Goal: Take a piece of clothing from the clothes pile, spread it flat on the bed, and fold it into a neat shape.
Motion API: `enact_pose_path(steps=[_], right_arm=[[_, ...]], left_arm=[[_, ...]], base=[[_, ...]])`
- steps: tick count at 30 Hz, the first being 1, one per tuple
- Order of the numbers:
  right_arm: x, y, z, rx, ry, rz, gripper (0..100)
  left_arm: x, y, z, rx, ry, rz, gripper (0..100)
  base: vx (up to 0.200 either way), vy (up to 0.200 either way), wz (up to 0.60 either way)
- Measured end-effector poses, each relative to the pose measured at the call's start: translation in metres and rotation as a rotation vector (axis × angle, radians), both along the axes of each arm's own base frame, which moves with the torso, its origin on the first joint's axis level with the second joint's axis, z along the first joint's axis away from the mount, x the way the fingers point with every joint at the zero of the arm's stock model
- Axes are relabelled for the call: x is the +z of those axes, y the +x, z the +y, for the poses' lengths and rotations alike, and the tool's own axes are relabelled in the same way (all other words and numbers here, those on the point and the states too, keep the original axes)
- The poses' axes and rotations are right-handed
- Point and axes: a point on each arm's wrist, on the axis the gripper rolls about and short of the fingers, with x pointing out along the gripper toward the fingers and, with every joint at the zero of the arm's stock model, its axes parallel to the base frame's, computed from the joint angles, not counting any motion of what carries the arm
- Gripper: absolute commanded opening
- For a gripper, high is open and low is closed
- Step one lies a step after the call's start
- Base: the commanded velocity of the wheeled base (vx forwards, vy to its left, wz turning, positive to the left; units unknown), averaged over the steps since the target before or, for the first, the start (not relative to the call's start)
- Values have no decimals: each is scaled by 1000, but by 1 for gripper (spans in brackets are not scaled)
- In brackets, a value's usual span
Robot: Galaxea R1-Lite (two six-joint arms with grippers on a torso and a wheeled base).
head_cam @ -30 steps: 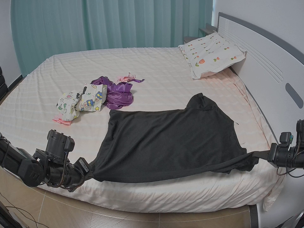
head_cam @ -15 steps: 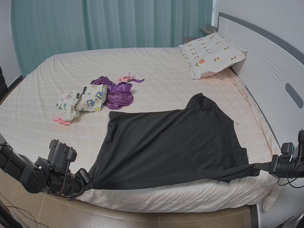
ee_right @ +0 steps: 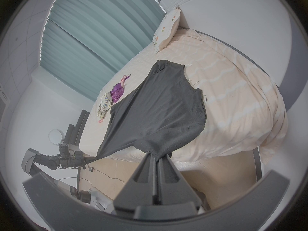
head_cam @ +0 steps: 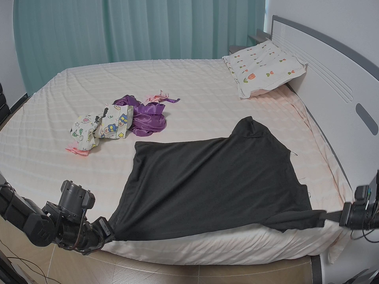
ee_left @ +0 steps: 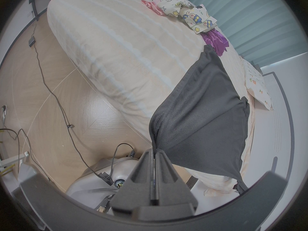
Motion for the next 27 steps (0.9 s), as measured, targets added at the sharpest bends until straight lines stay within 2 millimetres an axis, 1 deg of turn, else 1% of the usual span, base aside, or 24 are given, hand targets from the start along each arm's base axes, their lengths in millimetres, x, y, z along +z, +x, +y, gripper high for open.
enact_pose_path(steps=[1, 2, 5, 9, 12, 15, 27], right_arm=[[-3, -5, 0, 7, 7, 35, 0], [-6, -11, 1, 17, 8, 64, 0], [-4, -16, 2, 32, 0, 63, 0], [1, -16, 2, 37, -5, 30, 0], [6, -10, 2, 40, -4, 10, 0], [6, -7, 2, 43, -2, 11, 0], [1, 14, 1, 41, 4, 11, 0]], left_arm=[[-1, -2, 2, -5, 33, 10, 0], [-3, -7, 4, -2, 21, 30, 0], [2, -10, 4, 1, 5, 9, 0], [5, -11, 4, 5, -5, -5, 0], [8, -9, 2, 9, -18, -22, 0], [10, -6, 1, 12, -25, -30, 0], [20, 10, -3, 30, -59, -82, 0]], base=[[0, 0, 0], [0, 0, 0], [0, 0, 0], [0, 0, 0], [0, 0, 0], [0, 0, 0], [0, 0, 0]])
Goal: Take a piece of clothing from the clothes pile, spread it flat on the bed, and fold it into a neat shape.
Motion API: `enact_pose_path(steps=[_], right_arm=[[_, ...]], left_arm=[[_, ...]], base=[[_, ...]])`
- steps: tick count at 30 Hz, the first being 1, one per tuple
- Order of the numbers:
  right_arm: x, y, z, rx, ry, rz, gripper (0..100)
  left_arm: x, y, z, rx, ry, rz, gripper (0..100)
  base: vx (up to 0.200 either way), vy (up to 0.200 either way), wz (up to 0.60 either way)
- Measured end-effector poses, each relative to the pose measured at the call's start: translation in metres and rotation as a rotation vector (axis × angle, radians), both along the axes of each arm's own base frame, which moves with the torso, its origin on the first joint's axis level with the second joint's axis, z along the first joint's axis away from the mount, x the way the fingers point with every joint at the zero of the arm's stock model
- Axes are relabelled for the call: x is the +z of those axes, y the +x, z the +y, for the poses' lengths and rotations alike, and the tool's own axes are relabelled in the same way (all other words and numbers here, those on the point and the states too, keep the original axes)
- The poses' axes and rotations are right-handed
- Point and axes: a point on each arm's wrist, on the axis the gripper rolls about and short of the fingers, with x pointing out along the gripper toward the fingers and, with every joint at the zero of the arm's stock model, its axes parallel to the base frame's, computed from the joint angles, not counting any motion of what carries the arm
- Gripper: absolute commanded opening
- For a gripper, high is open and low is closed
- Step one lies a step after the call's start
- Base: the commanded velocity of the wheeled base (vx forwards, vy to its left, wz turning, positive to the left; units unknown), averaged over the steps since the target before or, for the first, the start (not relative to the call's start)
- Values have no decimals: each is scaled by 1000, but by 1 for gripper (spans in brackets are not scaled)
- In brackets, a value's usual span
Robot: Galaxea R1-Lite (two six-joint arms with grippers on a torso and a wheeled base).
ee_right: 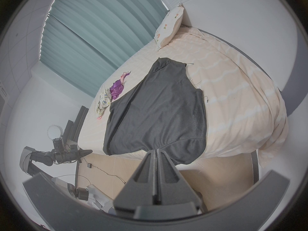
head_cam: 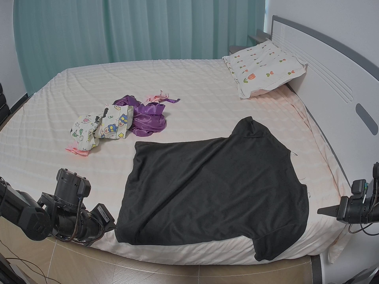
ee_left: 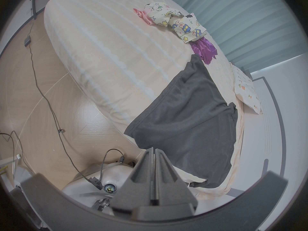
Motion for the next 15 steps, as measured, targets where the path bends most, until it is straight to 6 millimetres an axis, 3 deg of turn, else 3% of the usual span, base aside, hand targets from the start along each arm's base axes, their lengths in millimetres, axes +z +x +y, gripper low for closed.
enact_pose_path(steps=[1, 2, 3, 15], right_arm=[[-1, 1, 0, -1, 0, 4, 0], [-2, 2, 0, 0, 1, 8, 100], [-3, 4, 0, 0, 0, 13, 100], [-22, 14, -2, 5, 1, 112, 100]], left_arm=[[0, 1, 0, 4, -6, -1, 0], [1, 2, -1, 8, -11, -1, 0], [1, 3, -1, 11, -16, -1, 100], [-5, 6, -3, 1, -8, 26, 100]], base=[[0, 0, 0], [0, 0, 0], [0, 0, 0], [0, 0, 0]])
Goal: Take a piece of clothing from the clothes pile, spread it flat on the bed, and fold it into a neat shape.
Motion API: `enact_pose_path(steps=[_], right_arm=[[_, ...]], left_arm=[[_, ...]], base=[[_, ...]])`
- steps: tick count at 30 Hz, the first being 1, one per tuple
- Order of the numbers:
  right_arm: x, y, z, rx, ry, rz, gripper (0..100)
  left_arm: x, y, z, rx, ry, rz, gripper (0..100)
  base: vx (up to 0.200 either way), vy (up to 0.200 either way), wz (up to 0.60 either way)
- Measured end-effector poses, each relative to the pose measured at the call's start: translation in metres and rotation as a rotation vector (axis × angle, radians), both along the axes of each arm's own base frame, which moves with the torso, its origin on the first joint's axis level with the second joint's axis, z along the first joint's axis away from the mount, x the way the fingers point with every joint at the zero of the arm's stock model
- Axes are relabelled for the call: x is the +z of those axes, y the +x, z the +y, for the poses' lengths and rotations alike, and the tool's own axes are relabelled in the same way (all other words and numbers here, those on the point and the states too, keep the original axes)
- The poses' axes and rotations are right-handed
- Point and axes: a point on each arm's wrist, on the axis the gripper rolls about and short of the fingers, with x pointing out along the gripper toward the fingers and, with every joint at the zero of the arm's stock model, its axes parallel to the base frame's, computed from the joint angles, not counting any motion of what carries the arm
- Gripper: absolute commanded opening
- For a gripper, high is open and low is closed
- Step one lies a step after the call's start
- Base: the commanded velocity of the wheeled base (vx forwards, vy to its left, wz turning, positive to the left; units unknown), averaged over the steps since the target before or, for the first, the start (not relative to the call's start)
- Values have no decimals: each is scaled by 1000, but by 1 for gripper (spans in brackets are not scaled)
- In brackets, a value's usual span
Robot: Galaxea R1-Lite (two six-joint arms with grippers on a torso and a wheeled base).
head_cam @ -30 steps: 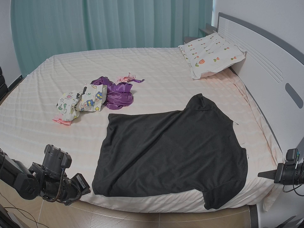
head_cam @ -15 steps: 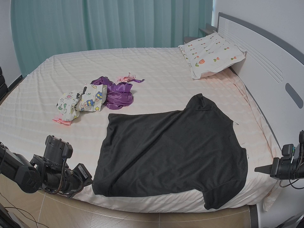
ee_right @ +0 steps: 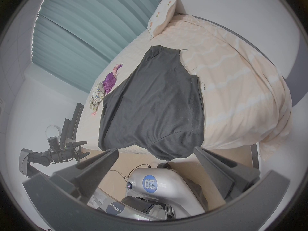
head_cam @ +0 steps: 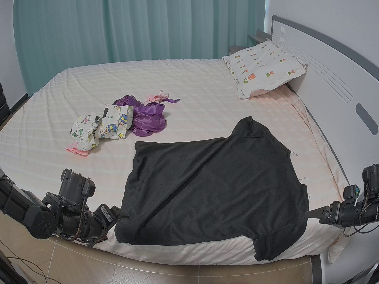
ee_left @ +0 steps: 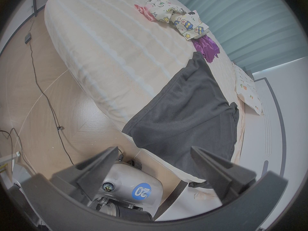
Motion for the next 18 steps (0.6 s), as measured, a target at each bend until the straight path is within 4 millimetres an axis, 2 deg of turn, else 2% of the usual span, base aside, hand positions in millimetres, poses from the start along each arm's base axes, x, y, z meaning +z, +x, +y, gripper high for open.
enact_pose_path(steps=[8, 18], right_arm=[[-7, 10, -3, -14, -3, -9, 100], [-11, 12, -10, -48, 1, 7, 100]], left_arm=[[4, 25, 6, 14, 18, -59, 100], [-3, 78, 6, -54, 80, -137, 100]], base=[[0, 0, 0], [0, 0, 0]])
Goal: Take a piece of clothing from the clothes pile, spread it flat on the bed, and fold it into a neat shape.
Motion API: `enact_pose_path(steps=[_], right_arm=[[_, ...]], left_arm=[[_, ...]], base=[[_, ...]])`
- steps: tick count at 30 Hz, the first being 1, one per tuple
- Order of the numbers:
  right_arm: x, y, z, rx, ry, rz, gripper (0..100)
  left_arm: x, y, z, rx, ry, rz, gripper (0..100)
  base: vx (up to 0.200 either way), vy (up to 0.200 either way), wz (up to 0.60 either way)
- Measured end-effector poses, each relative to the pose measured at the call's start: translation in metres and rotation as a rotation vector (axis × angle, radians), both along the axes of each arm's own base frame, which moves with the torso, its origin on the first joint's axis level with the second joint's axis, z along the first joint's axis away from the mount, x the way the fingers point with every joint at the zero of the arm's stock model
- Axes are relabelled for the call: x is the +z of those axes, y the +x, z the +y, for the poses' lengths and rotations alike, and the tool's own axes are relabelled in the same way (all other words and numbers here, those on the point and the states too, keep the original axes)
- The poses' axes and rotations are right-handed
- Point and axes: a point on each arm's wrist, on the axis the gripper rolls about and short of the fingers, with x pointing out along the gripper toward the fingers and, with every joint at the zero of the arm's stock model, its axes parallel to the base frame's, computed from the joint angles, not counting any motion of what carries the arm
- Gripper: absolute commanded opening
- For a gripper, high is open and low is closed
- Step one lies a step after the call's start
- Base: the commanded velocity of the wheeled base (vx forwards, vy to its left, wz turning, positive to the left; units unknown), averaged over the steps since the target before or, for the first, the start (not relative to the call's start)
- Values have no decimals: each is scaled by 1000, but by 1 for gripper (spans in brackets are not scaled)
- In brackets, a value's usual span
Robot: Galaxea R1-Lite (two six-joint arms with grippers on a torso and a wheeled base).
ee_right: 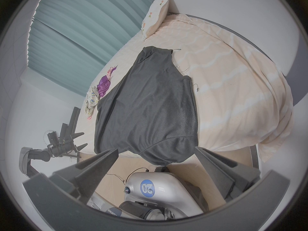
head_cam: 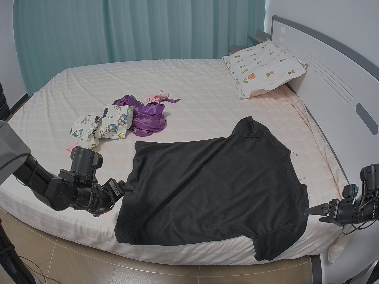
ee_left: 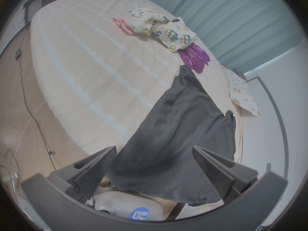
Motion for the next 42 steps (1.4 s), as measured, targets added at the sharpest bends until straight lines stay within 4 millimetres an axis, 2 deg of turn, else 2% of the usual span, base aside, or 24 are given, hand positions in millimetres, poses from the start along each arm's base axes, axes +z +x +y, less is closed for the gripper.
enact_pose_path(steps=[6, 14, 15, 25, 42], right_arm=[[-1, 0, -1, -5, 1, 3, 100], [-1, 0, -1, -5, 3, 5, 100], [-1, 0, -1, -5, 3, 4, 100], [-1, 0, -1, -5, 3, 7, 100], [-3, 1, -1, -5, 3, 14, 100]], left_arm=[[-13, 27, -6, -71, 31, -10, 100], [-26, 49, -10, -108, 48, -10, 100], [-29, 52, -10, -108, 52, -6, 0], [-38, 70, -8, -76, 53, -13, 0], [-17, 111, 15, 87, 40, -139, 0]], base=[[0, 0, 0], [0, 0, 0], [0, 0, 0], [0, 0, 0], [0, 0, 0]])
